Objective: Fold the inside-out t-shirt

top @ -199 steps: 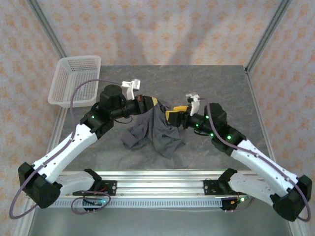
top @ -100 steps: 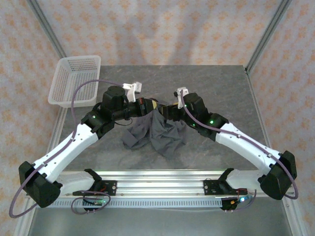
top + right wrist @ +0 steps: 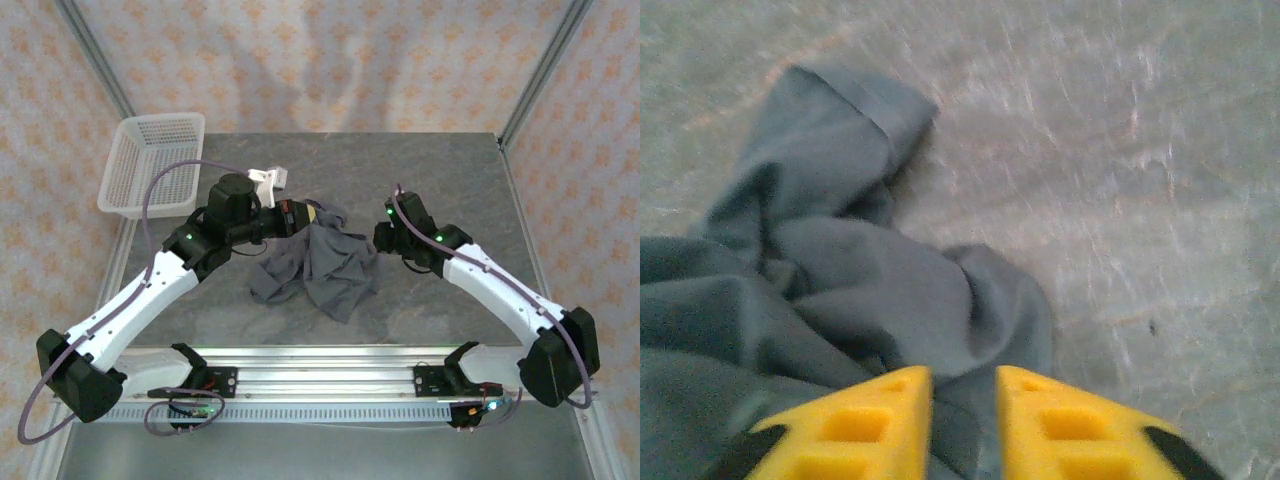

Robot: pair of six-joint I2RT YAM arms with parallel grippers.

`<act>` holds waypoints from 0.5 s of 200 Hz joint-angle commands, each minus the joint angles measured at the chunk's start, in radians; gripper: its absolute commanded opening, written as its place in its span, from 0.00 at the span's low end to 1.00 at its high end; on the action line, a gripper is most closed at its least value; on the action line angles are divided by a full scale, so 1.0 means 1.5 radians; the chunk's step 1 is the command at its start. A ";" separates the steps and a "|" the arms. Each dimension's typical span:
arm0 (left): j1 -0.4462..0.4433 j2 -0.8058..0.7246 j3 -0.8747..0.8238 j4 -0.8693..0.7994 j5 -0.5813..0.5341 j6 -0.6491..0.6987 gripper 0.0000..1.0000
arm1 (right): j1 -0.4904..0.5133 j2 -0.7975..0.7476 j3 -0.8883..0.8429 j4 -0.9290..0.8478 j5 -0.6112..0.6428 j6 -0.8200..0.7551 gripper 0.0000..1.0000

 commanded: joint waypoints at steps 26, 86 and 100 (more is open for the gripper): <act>-0.001 -0.015 0.007 -0.001 -0.020 0.009 0.00 | -0.014 0.012 -0.007 -0.011 -0.102 0.012 0.06; -0.001 -0.002 0.003 0.012 -0.010 -0.003 0.00 | 0.099 -0.162 -0.109 0.223 -0.038 0.012 0.59; -0.001 -0.001 0.003 0.014 -0.010 -0.003 0.00 | 0.120 -0.148 -0.110 0.266 -0.008 -0.009 0.63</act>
